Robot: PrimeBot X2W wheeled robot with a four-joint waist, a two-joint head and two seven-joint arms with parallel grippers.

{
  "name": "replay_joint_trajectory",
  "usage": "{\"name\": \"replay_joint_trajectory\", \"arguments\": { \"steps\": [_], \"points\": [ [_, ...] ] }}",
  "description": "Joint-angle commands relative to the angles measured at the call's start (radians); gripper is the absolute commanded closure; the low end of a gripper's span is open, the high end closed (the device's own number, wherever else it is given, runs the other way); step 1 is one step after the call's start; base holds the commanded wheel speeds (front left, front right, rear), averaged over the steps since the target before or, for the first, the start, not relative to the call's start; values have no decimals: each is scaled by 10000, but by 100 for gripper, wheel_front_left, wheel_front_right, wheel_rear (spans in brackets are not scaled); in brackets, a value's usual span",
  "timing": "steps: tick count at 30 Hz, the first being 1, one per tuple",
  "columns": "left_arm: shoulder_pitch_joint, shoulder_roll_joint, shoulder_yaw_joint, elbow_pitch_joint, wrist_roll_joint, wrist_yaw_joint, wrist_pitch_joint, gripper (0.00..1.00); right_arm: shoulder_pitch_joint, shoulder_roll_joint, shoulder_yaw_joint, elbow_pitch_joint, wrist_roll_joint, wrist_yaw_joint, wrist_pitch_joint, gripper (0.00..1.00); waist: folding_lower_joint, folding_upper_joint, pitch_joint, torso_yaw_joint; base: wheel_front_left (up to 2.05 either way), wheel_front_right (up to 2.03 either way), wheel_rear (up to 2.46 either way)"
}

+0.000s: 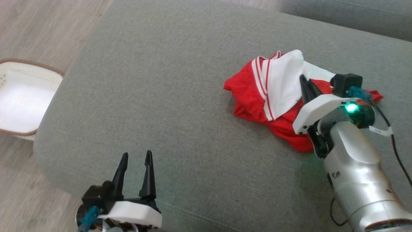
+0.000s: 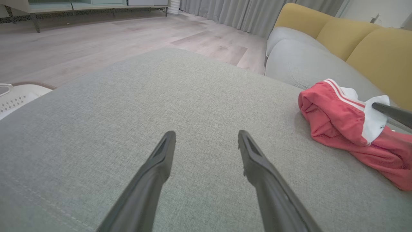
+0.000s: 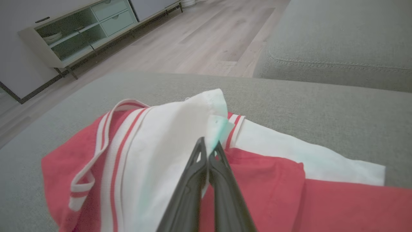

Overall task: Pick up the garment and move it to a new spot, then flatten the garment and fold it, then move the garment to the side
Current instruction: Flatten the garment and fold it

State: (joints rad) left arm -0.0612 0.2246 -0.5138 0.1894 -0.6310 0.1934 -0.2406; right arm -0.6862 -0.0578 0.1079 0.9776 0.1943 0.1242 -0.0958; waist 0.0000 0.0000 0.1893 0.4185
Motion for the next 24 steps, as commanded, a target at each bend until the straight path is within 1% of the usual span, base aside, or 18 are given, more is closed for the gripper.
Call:
{"name": "replay_joint_trajectory", "arguments": {
  "steps": [1,6,10,13,16,19,22,24],
  "points": [
    [-276,142,404,-243,107,-16,-158,0,-323,76,373,-357,165,65,-240,100,0,0,-116,-102,0,0,0],
    [-197,241,351,-267,136,-4,-110,0,-12,76,1900,-1312,1170,65,-773,100,0,0,-523,-377,0,0,0],
    [-77,359,336,-326,126,41,-20,0,590,76,3206,-2429,1880,65,-764,100,0,0,-877,-522,0,0,0],
    [39,467,333,-406,117,96,72,0,1169,76,3984,-3361,2464,65,-679,100,0,0,-1120,-582,0,0,0],
    [155,591,342,-508,106,145,157,0,1750,76,4589,-4218,2973,65,-618,100,0,0,-1344,-607,0,0,0],
    [264,715,351,-621,93,190,245,0,2392,76,4982,-4969,3413,65,-586,100,0,0,-1536,-595,0,0,0],
    [371,824,380,-748,70,250,317,0,3068,76,5334,-5433,3828,65,-483,100,0,0,-1638,-615,0,0,0],
    [440,891,410,-821,48,286,348,0,3424,76,5618,-5534,3908,65,-386,100,0,0,-1680,-648,0,0,0]
  ]
}}
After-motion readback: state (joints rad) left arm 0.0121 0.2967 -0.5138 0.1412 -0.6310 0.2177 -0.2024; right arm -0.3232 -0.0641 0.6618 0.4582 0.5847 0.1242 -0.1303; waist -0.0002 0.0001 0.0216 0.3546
